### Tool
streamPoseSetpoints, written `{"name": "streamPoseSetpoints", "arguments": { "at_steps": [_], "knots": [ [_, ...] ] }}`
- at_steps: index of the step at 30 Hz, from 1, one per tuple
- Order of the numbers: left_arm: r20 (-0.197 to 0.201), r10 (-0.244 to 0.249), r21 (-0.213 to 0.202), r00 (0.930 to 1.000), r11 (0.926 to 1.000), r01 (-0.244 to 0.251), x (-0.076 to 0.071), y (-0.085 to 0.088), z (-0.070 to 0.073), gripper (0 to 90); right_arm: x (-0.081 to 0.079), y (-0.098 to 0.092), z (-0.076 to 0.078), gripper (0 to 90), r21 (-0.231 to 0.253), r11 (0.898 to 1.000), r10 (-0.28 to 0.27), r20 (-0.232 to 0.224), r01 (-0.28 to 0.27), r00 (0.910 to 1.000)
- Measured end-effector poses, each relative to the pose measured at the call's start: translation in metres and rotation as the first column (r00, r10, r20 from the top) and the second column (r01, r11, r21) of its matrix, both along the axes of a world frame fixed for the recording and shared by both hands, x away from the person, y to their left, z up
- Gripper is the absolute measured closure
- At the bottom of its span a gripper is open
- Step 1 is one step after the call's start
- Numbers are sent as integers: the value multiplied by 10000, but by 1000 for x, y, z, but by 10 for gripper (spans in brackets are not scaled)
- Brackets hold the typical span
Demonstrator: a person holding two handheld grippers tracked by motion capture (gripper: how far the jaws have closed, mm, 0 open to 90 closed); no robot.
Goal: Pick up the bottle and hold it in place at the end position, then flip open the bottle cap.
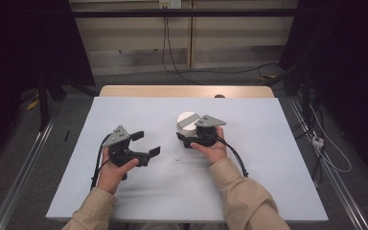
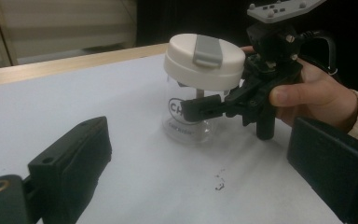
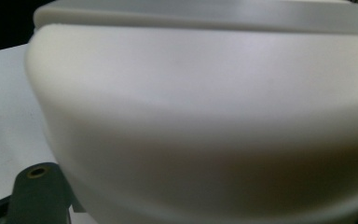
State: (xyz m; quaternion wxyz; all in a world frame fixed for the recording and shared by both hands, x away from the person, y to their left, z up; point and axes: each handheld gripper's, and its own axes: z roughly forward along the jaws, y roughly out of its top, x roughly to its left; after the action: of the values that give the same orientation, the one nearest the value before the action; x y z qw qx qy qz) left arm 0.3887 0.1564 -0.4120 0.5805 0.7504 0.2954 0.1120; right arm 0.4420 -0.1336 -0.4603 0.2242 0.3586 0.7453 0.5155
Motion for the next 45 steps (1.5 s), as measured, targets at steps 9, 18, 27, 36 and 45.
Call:
{"name": "streamPoseSetpoints", "arguments": {
  "at_steps": [9,18,27,36,45],
  "knots": [
    [7,-171,-36,9999,9998,171,6,-10,1,58,-2,-1,0,186,-103,9999,-14,-12,14,10000],
    [-33,-245,13,9997,9997,245,7,-10,1,59,0,0,-2,185,1,10000,-34,-102,34,9999],
    [-175,-297,-24,9994,9996,297,9,-10,-1,59,0,0,-2,185,-14,10000,-15,-146,15,9999],
    [-211,-209,-119,9996,9997,206,12,-13,-3,61,0,0,-2,185,-57,10000,-13,-183,12,9998],
    [-177,-167,14,9997,9999,168,17,-18,-5,73,0,0,-2,185,-75,10000,0,-193,-2,9998]
  ]
}}
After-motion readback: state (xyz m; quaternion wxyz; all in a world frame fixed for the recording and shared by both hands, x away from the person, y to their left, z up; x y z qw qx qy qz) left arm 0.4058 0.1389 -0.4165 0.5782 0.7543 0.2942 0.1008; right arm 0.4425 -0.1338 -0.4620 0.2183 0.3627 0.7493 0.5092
